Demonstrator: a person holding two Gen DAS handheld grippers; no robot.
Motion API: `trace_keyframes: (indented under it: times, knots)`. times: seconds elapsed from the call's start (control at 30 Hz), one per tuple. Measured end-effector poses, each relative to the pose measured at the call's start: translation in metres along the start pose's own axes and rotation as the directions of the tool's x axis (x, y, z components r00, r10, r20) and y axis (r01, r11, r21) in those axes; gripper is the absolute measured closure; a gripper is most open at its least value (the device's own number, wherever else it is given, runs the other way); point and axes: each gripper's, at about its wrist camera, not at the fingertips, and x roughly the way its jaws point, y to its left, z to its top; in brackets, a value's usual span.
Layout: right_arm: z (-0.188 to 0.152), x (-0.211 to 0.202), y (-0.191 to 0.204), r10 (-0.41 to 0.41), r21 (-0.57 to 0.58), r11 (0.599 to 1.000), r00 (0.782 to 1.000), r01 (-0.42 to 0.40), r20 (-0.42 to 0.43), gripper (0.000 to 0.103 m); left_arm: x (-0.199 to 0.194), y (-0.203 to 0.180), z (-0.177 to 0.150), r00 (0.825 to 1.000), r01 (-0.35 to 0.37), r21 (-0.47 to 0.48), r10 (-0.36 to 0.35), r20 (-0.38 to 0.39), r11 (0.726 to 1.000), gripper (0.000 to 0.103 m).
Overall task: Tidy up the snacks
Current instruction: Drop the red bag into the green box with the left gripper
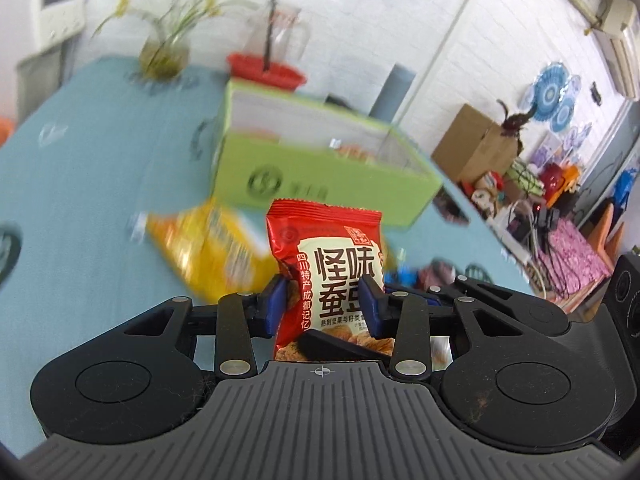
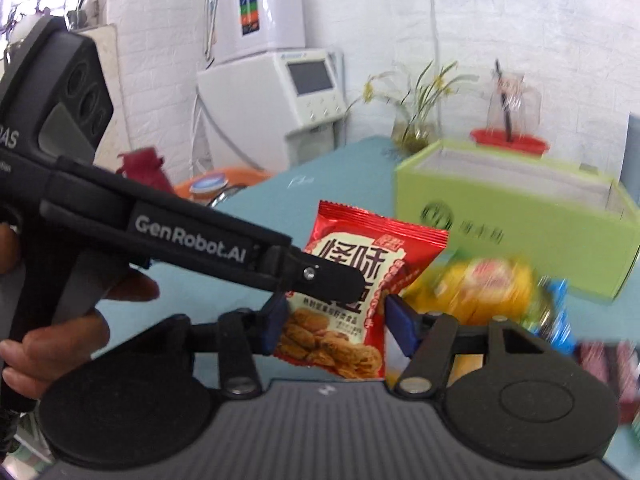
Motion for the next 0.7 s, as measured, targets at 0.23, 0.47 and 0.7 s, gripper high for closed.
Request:
trace_keyframes:
  times: [0.23, 0.47, 0.7]
  knots:
    - [0.078, 0.050, -0.075, -0.116, -0.016, 0.993, 0.993, 0.117, 0.036, 0.037, 0.076, -0.027, 0.110, 0.997, -0.013, 0.127, 0.004, 0.075, 0.992, 0.081]
    - [0.098, 0.131, -0.138, -0.061, 0.066, 0.995, 0.991, 0.069, -0.117, 0.037, 0.163, 0.000, 0.149, 0.995, -0.093, 0.121, 0.095, -0.011, 0.988, 0.083]
    - [0.078, 0.168, -0.147, -0.007, 0.121, 0.992, 0.980, 0.032, -0.201, 0.034, 0.196, 0.025, 0.138, 0.991, -0.121, 0.109, 0.128, -0.051, 0.987, 0.065]
